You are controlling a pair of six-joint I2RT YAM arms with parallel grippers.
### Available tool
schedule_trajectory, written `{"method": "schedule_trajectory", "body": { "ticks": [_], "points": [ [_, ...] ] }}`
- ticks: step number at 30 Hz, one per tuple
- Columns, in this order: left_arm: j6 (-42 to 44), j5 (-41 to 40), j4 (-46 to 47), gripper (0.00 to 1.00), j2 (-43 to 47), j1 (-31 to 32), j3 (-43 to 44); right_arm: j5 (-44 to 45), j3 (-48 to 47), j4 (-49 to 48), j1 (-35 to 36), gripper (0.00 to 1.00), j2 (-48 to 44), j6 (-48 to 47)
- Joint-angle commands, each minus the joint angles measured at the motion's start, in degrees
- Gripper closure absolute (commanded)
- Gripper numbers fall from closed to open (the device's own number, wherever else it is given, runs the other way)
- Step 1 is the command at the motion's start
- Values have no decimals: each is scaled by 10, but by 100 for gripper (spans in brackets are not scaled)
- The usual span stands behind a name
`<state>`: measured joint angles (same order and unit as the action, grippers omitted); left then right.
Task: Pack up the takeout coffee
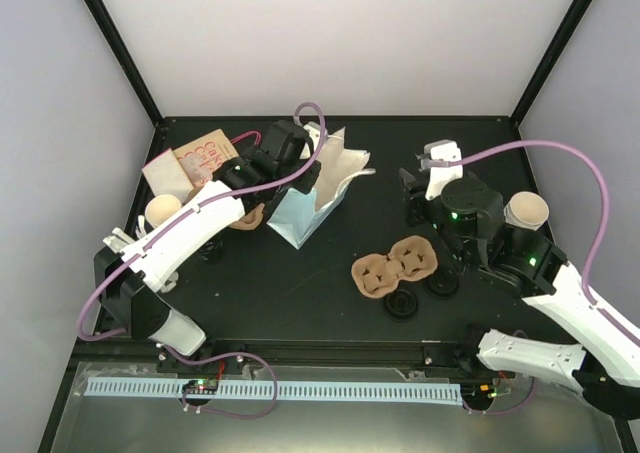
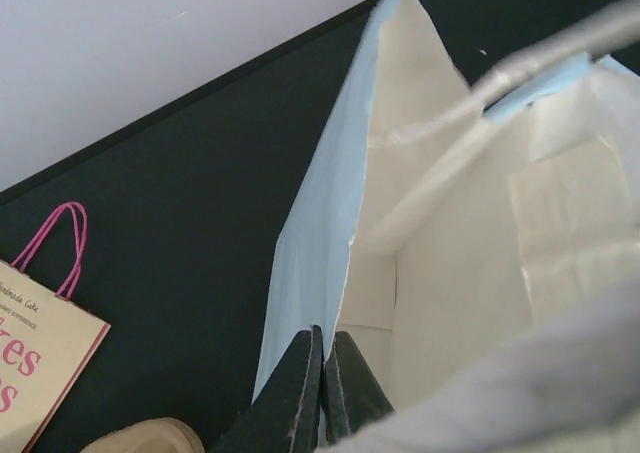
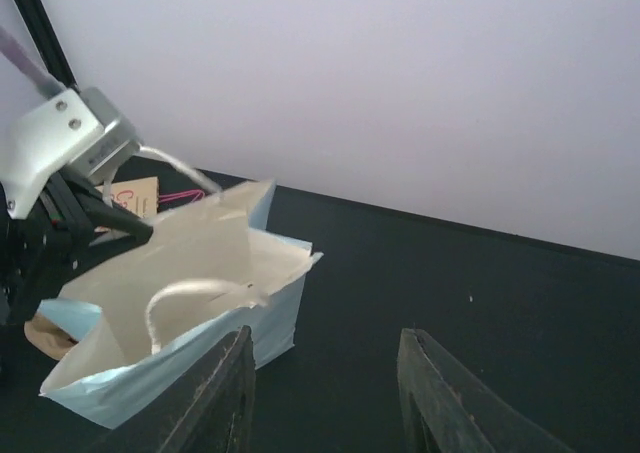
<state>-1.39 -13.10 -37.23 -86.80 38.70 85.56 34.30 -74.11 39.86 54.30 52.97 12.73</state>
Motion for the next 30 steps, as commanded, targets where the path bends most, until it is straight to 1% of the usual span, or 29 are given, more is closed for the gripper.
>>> {"method": "schedule_trajectory", "body": {
  "ticks": [1, 4, 8, 10, 12, 13, 16, 20, 23, 30],
  "points": [
    [7, -9, 21, 98, 30, 5, -10, -2, -38, 11, 0, 59, 20, 2],
    [-1, -29, 19, 98, 30, 5, -19, -22, -48, 60, -7, 58, 44, 30],
    [-9, -50, 14, 98, 29, 5, -17, -125, -28, 132, -51, 56, 75, 68],
    [-9, -51, 16, 98, 34, 5, -18, -169, 12, 141, -71, 56, 74, 78],
    [-7, -56, 25, 98, 40, 5, -24, -212, 64, 136, -87, 53, 63, 82],
    [-6, -59, 30, 98, 42, 5, -27, -238, 88, 132, -95, 48, 59, 80],
    [-1, -70, 47, 98, 48, 5, -33, -297, 147, 127, -103, 43, 80, 73],
    [2, -76, 53, 99, 53, 5, -34, -311, 198, 107, -103, 41, 125, 76],
    [0, -73, 53, 98, 58, 6, -36, -314, 216, 90, -104, 36, 164, 84],
    [3, -67, 75, 99, 75, 5, -57, -318, 228, 57, -104, 35, 251, 81]
  ]
}}
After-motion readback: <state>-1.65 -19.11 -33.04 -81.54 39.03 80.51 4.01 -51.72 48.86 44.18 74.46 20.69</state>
